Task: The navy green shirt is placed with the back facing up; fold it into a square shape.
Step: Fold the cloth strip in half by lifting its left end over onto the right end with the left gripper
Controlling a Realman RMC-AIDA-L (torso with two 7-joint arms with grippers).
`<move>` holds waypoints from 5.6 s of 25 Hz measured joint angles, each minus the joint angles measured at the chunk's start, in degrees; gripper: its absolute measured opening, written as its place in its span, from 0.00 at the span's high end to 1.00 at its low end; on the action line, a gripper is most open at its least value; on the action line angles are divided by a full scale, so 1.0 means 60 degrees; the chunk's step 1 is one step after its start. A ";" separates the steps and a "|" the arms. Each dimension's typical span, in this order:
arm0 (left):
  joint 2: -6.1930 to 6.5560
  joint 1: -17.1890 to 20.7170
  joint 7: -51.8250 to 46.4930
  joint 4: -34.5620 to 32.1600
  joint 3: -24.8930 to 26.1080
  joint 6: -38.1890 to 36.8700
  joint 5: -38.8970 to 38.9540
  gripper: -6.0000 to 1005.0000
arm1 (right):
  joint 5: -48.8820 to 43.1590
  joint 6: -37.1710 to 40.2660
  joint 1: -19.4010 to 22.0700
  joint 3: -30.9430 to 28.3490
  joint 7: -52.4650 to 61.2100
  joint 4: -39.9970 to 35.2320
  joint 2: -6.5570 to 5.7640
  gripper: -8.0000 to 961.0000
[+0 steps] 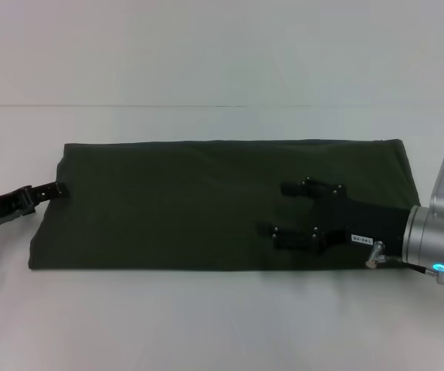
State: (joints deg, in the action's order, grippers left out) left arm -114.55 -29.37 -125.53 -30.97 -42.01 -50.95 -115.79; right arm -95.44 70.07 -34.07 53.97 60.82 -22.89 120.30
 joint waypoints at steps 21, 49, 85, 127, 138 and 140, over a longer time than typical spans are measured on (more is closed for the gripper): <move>-0.0188 -0.0173 0.0165 0.0266 -0.0014 0.0066 0.0021 0.13 | 0.0000 -0.0108 -0.0093 -0.0002 0.0000 0.0040 0.0002 0.04; -0.0339 -0.0703 -0.0202 0.0484 -0.0621 -0.0288 -0.0214 0.14 | 0.0002 -0.0036 -0.0105 -0.0001 0.0052 0.0052 0.0001 0.04; 0.0844 -0.0537 -0.0827 -0.0304 0.0648 -0.1282 -0.2127 0.89 | 0.0014 -0.0036 -0.0202 -0.0001 0.0088 0.0051 0.0001 0.04; -0.1607 -0.2538 -0.1263 0.0972 0.1505 -0.3252 0.1769 0.89 | 0.0386 -0.0269 0.0220 -0.0269 -0.0147 0.0364 -0.0039 0.04; -0.1661 -0.2817 0.1251 0.3164 0.1575 -0.2667 0.3512 0.88 | 0.0386 -0.0341 0.0682 -0.0889 -0.0147 0.0331 -0.0058 0.04; -0.1677 -0.2892 0.1760 0.3363 0.1579 -0.2625 0.3601 0.88 | 0.0384 -0.0334 0.0773 -0.0994 -0.0147 0.0332 -0.0060 0.04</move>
State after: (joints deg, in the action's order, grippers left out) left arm -124.61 -46.73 -114.96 -10.80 -32.53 -66.70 -94.18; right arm -93.14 68.07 -29.43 48.01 59.93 -20.90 119.95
